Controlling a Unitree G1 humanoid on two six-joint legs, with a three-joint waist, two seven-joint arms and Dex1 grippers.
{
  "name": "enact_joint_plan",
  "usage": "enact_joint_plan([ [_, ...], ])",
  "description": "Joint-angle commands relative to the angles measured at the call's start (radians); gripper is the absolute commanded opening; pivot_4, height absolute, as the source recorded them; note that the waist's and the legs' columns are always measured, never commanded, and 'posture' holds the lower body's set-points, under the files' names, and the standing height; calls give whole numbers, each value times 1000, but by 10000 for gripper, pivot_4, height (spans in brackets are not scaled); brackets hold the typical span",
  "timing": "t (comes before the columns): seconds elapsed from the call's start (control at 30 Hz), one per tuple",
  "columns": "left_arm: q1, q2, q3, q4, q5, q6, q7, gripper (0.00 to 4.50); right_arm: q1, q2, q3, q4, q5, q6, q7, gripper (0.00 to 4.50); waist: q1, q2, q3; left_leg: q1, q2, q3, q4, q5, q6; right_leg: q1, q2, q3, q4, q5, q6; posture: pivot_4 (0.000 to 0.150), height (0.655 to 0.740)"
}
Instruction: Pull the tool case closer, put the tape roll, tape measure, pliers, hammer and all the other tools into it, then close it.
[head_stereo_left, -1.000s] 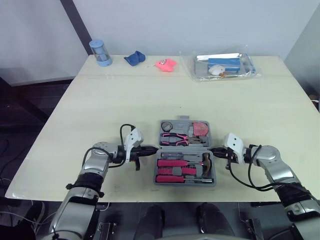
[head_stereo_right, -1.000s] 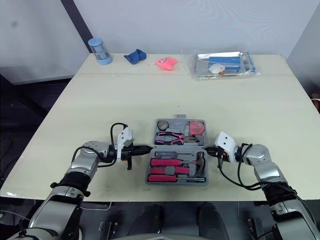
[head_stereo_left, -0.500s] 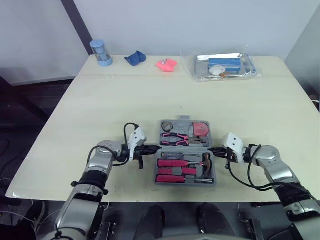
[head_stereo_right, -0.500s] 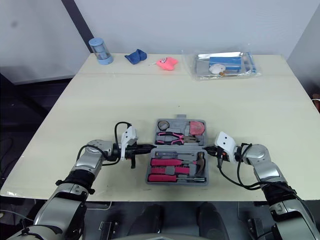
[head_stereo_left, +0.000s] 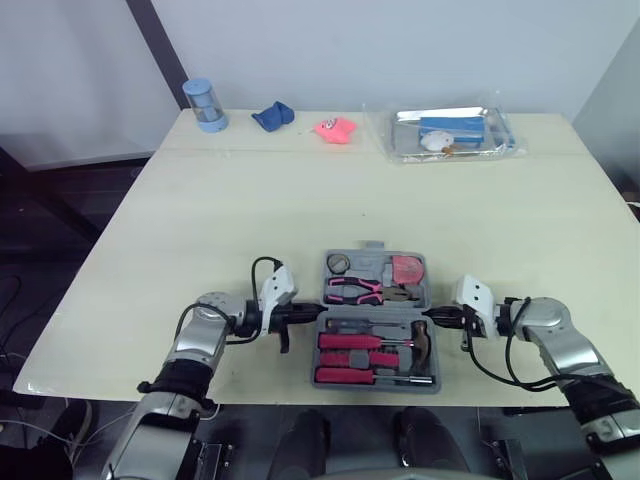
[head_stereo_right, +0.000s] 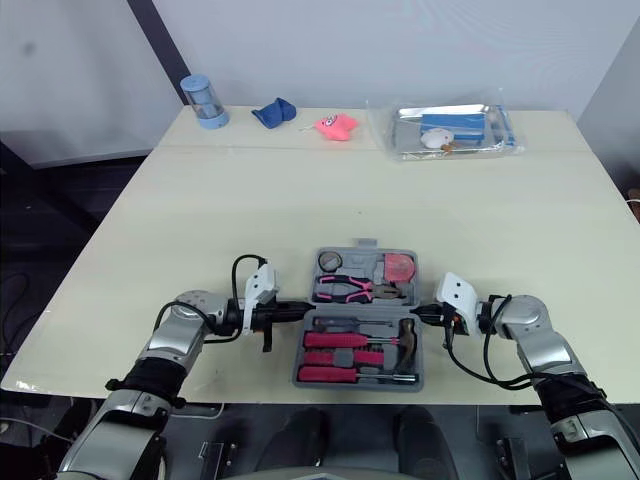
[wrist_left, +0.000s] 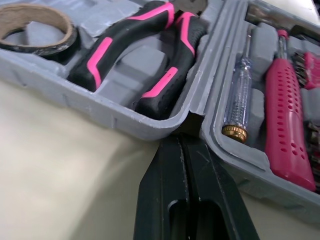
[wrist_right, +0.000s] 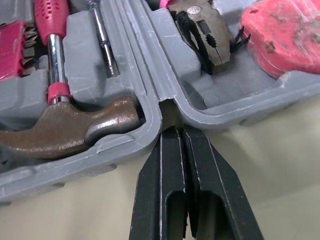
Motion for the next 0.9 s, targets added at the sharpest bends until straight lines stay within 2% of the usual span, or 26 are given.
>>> enact_joint_plan([
  [0.03,26,-13,-34,-75,-20,17,-12,0,11,3,2,-58,31,-2,23,929,0,0,0,0,0,0,0,0,0,0,0,0,0,0,0,1500,7400],
  [0.9,27,-3,-26,-72,-12,26,-2,0,28,0,10,-83,41,52,40,929,0,0,0,0,0,0,0,0,0,0,0,0,0,0,0,1500,7400],
])
